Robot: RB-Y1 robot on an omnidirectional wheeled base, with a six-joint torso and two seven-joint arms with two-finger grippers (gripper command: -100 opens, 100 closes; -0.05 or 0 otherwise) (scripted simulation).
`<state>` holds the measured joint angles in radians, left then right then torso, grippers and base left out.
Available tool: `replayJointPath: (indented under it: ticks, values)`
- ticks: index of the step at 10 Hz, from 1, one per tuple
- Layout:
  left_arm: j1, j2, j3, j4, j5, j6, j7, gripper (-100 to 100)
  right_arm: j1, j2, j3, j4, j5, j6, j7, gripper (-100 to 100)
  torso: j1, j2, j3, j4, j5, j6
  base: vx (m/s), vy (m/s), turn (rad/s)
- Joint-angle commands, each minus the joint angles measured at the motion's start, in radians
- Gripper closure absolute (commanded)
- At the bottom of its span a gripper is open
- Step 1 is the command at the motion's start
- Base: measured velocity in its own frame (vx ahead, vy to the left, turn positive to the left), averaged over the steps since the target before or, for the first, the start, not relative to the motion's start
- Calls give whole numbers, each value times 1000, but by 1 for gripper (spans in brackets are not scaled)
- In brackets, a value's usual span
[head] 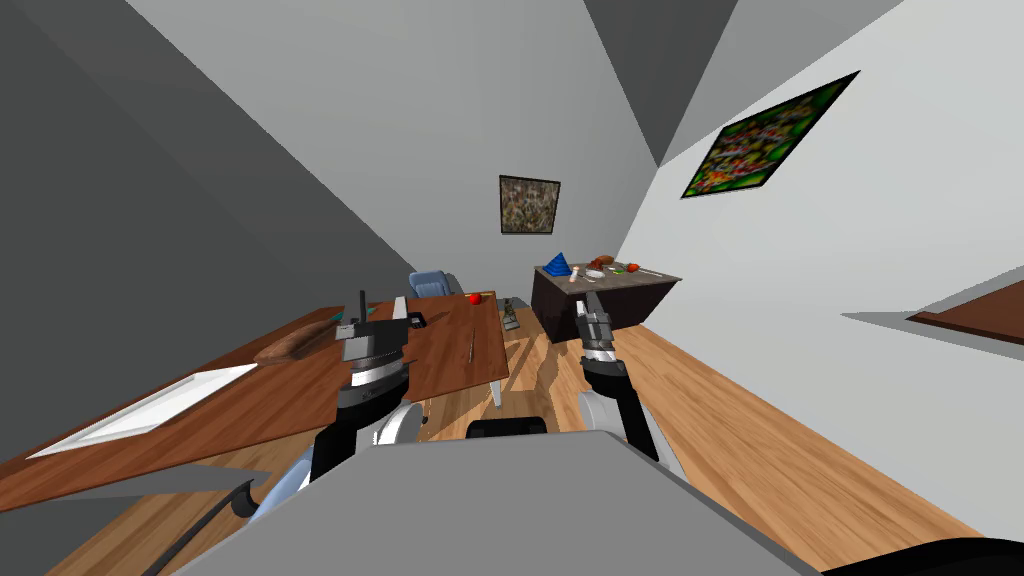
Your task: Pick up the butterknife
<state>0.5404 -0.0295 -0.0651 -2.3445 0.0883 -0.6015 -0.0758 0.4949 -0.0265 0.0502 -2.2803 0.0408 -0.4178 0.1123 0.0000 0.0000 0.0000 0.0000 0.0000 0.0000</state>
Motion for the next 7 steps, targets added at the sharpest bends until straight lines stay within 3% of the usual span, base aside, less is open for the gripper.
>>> replayJointPath:
  ticks: [1, 4, 5, 7]
  values:
    - [-7, 40, 0, 16, 0, 5, 0, -100, 0, 0, 0, 0, 0, 0, 0, 0, 0, 0, 0, 0, 0, 0, -4, -6, -17]
    - [-31, 130, 0, 80, 0, 25, 0, -100, 0, 0, 0, 0, 0, 0, 0, 0, -1, 0, 0, 0, 0, 0, -10, -16, -40]
    - [-31, 136, 0, 80, 0, 25, 0, -100, 0, 0, 0, 0, 0, 0, 0, 0, -1, 1, 0, 0, 0, 0, -11, -15, -17]
    - [-54, 203, -2, 142, 0, 44, 1, -100, 0, 0, 0, 0, 0, 0, 0, 0, -1, 1, 0, 0, 0, 0, -16, -19, -52]
